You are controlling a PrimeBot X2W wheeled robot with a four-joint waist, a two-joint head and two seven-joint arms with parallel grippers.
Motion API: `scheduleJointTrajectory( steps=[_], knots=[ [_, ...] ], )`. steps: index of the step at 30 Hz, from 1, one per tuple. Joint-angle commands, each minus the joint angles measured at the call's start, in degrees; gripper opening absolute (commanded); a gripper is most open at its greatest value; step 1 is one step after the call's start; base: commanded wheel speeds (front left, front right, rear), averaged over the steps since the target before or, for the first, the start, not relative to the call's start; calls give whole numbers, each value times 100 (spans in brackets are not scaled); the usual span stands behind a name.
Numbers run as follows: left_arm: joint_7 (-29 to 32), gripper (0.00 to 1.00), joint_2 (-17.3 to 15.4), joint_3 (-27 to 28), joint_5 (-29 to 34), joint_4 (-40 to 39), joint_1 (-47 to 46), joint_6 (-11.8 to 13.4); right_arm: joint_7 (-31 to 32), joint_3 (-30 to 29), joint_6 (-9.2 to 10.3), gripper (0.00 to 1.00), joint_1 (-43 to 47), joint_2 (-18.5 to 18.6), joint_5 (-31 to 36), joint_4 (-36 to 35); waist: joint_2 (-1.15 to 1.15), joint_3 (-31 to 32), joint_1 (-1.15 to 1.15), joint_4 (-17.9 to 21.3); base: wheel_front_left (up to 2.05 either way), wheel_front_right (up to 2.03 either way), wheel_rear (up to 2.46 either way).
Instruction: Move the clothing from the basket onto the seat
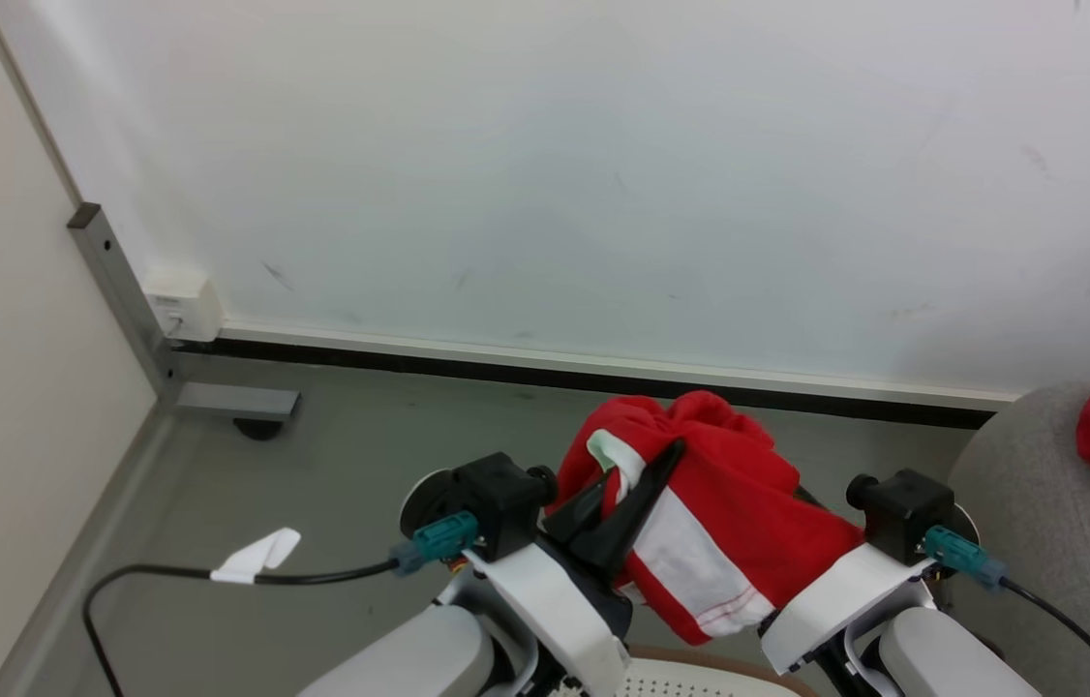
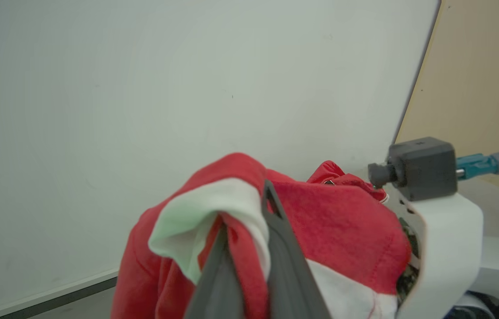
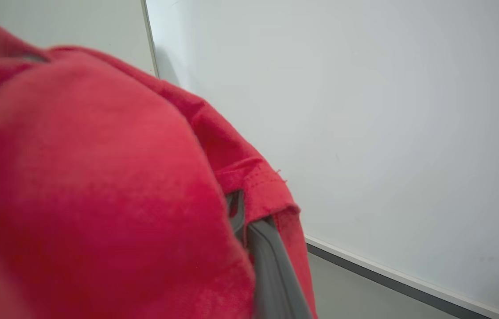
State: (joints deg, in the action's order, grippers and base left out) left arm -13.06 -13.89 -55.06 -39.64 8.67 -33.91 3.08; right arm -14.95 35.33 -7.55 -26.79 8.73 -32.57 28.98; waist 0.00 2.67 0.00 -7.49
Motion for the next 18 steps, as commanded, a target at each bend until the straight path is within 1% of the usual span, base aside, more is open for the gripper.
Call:
scheduleJointTrajectory(
  steps=[1, 2, 3, 4, 5, 6, 11, 18],
  knots=[
    [-40, 0, -53, 28, -45, 37, 63, 29, -12, -43, 13, 0, 94, 30, -90, -91, 0, -15, 0, 45, 0, 0, 0],
    [-37, 2, -63, 26, -40, 70, 74, 25, -13, -71, 13, 0, 120, 36, -121, -139, 0, -22, 0, 65, 0, 0, 0],
    [-41, 13, -69, 26, -36, 95, 79, 25, -12, -103, 13, 0, 147, 41, -146, -192, 0, -30, 0, 86, 0, 0, 0],
    [-44, 37, -73, 26, -37, 122, 85, 33, -13, -134, 13, 0, 165, 43, -167, -244, 0, -37, 0, 111, 0, 0, 0],
    [-31, 78, -72, 8, -43, 145, 97, 29, -12, -161, 13, 0, 180, 50, -188, -293, 0, -44, 0, 138, 0, 0, 0],
    [-18, 100, -73, -7, -48, 154, 109, 17, -12, -199, 13, 0, 209, 54, -220, -339, 0, -51, 0, 171, 0, 0, 0],
    [3, 100, -97, -65, -52, 193, 155, 3, -13, -382, 13, 0, 324, 117, -293, -500, 0, -105, 0, 368, 0, 0, 0],
    [-69, 100, -153, -161, 28, 178, 295, -29, -13, -767, 13, 0, 425, 316, -151, -701, 0, -211, 0, 768, 0, 0, 0]
  ],
)
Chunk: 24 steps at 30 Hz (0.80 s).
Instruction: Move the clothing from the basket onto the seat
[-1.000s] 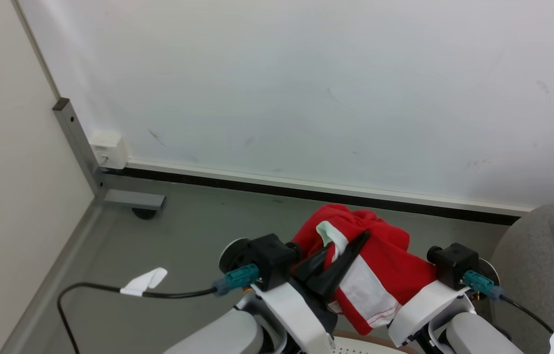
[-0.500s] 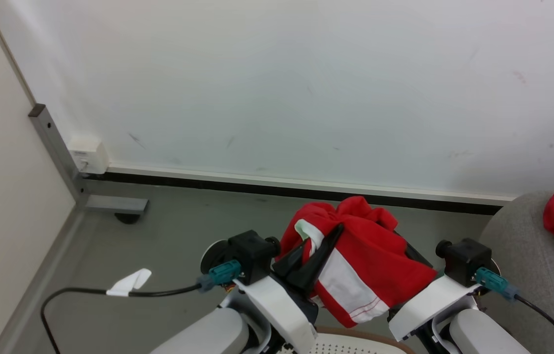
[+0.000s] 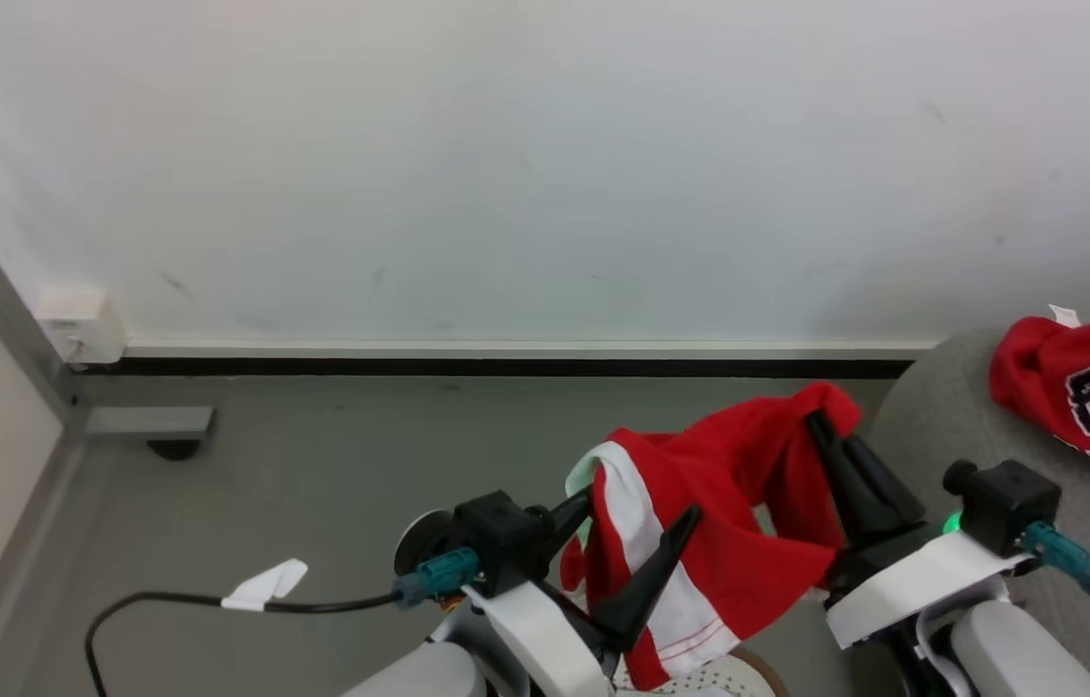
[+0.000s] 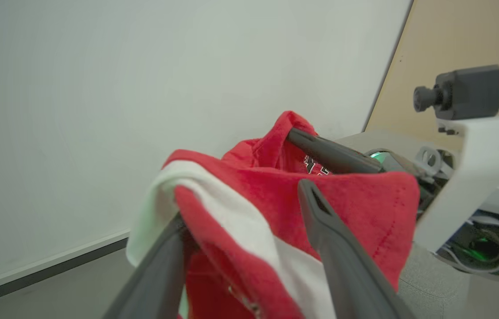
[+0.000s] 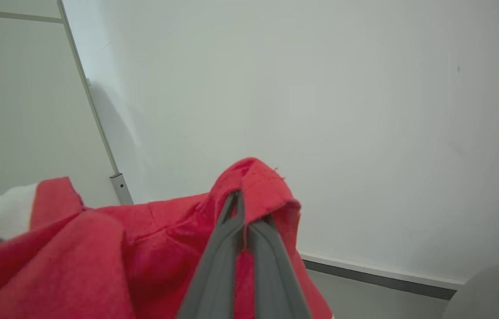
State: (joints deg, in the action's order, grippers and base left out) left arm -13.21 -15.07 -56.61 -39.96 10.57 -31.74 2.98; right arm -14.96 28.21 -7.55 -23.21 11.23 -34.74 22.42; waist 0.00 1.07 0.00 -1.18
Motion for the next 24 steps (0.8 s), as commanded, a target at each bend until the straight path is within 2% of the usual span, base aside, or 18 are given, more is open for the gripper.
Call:
scheduleJointTrajectory(
  steps=[1, 16, 24],
  knots=[
    [-73, 100, -52, -12, 84, -23, 94, -22, -12, -142, 13, 0, 94, 108, 96, -95, 0, -68, 0, 208, 0, 0, 0],
    [-168, 100, -172, 37, 398, -90, 90, -6, -12, -1232, 13, 0, 350, 610, 619, -1025, 0, -362, 0, 1722, 0, 0, 0],
    [-189, 100, -185, 137, 751, -151, -19, -74, -12, -1699, 13, 0, 587, 582, 830, -1550, 0, -554, 0, 2440, 0, 0, 0]
  ],
)
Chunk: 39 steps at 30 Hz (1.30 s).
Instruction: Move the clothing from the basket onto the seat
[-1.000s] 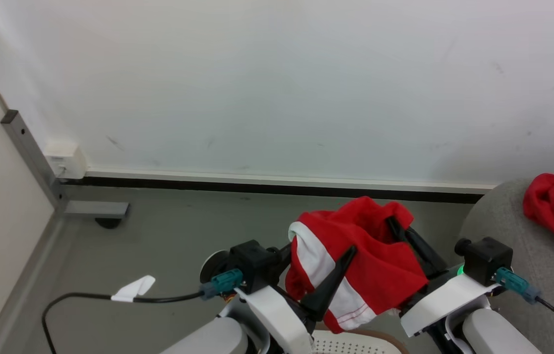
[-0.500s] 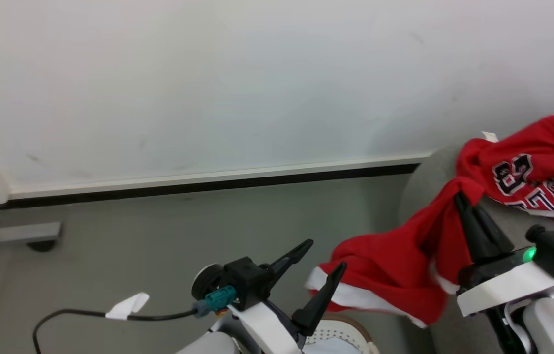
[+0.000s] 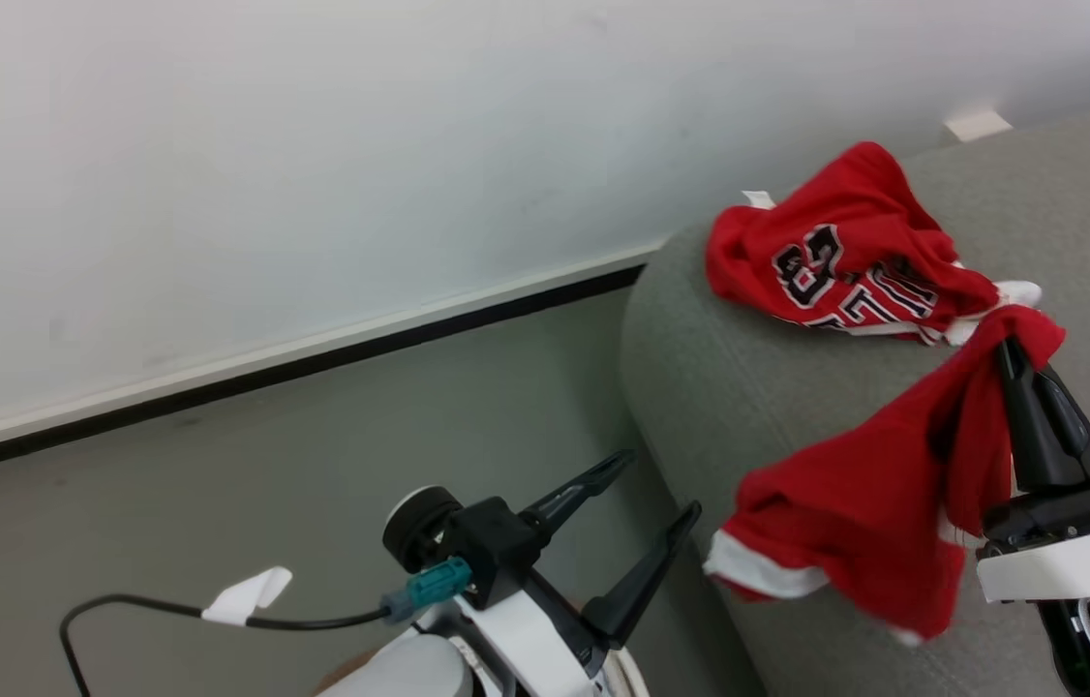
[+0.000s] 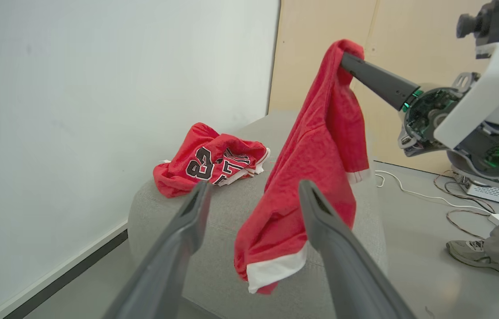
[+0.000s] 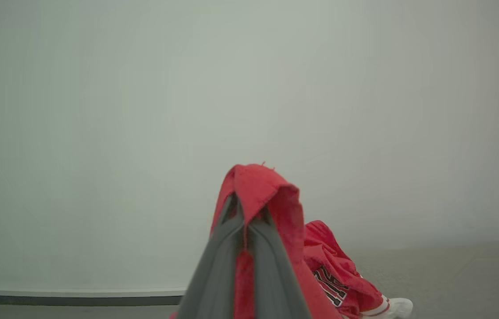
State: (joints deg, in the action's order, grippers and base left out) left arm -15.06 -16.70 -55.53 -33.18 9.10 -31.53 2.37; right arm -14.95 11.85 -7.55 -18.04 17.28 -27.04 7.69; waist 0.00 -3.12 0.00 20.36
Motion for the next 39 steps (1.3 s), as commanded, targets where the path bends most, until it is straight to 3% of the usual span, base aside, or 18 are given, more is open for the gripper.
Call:
scheduleJointTrajectory(
  steps=[1, 9, 16, 24, 32, 36, 39],
  knots=[
    [-7, 100, -15, 56, 126, -23, -52, -31, -13, -106, 13, 0, 105, -52, 63, -161, 0, -168, 0, 349, 0, 0, 0],
    [-8, 100, 26, 224, 418, 11, 60, -180, -13, -213, 13, 0, 363, -213, 108, -385, 0, -294, 0, 621, 0, 0, 0],
    [-8, 100, 60, 276, 531, 97, -14, -280, -13, -264, 13, 0, 110, -102, 118, -442, 0, -447, 0, 609, 0, 0, 0],
    [87, 100, -152, 291, 655, -16, -271, -352, 54, -718, 14, 0, -982, 468, -418, -357, 0, -1143, 0, 340, 0, 0, 0],
    [369, 100, -582, 400, 737, -403, -583, -367, 444, -1481, 13, 0, -2206, 1261, -625, 371, 0, -2063, 0, 45, 0, 0, 0],
    [493, 100, -781, 460, 775, -600, -709, -359, 701, -1590, 13, 0, -2549, 1431, -409, 992, 0, -2459, 0, -59, 0, 0, 0],
    [531, 100, -867, 479, 790, -699, -759, -364, 915, -1324, 14, 0, -2674, 1381, -238, 1585, 0, -2631, 0, -124, 0, 0, 0]
  ],
)
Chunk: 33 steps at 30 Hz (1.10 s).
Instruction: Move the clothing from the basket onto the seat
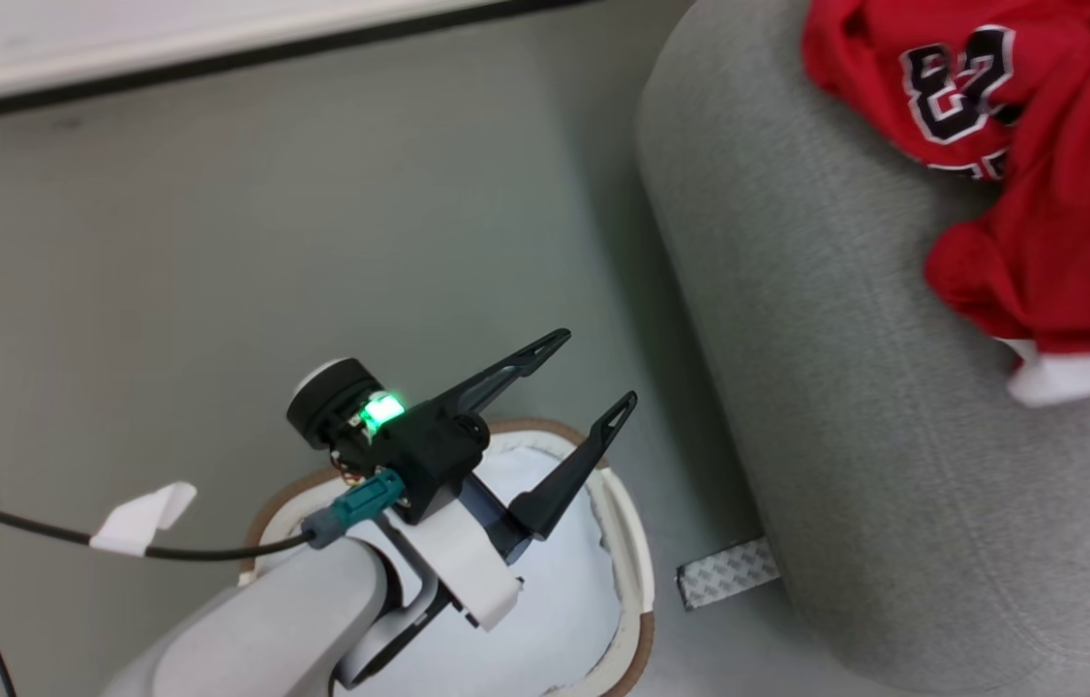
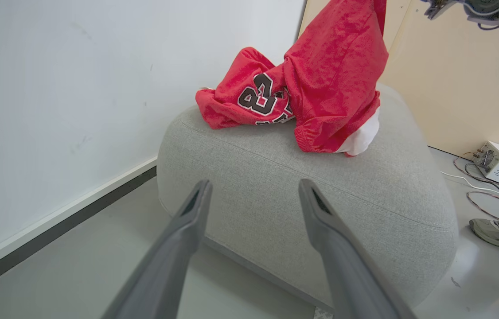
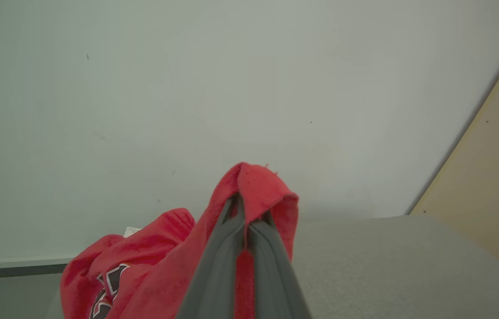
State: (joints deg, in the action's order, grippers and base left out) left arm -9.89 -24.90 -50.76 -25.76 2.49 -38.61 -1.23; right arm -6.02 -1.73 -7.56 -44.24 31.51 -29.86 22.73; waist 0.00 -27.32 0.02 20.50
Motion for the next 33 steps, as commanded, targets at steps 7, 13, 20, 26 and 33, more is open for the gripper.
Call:
scheduleJointTrajectory(
  steps=[7, 13, 20, 26, 33],
  knots=[
    [19, 100, -60, 20, 34, -78, -144, 2, 612, 495, 15, 0, -242, -256, 196, 1779, 0, -346, -2, -319, 0, 0, 0],
    [-52, 100, -26, 41, -42, -5, -140, 19, 1034, 864, 15, 33, -414, -132, 131, 2599, 0, -266, -2, -449, 0, 0, 0],
    [-194, 100, 25, 30, -150, 215, 102, 99, 1164, 1241, 15, 100, -361, 22, -25, 2924, 0, 218, -2, -402, 0, 0, 0],
    [-384, 100, 132, 156, -318, 477, 445, 260, 1520, 1690, 14, 100, 136, 412, -498, 2596, 0, 1046, -2, -455, 0, 0, 0],
    [-510, 100, 175, 642, -700, 625, 1071, 570, 1674, 2060, 15, 100, 807, 1133, -1047, 1144, 0, 2024, -2, -627, 0, 0, 0]
  ],
)
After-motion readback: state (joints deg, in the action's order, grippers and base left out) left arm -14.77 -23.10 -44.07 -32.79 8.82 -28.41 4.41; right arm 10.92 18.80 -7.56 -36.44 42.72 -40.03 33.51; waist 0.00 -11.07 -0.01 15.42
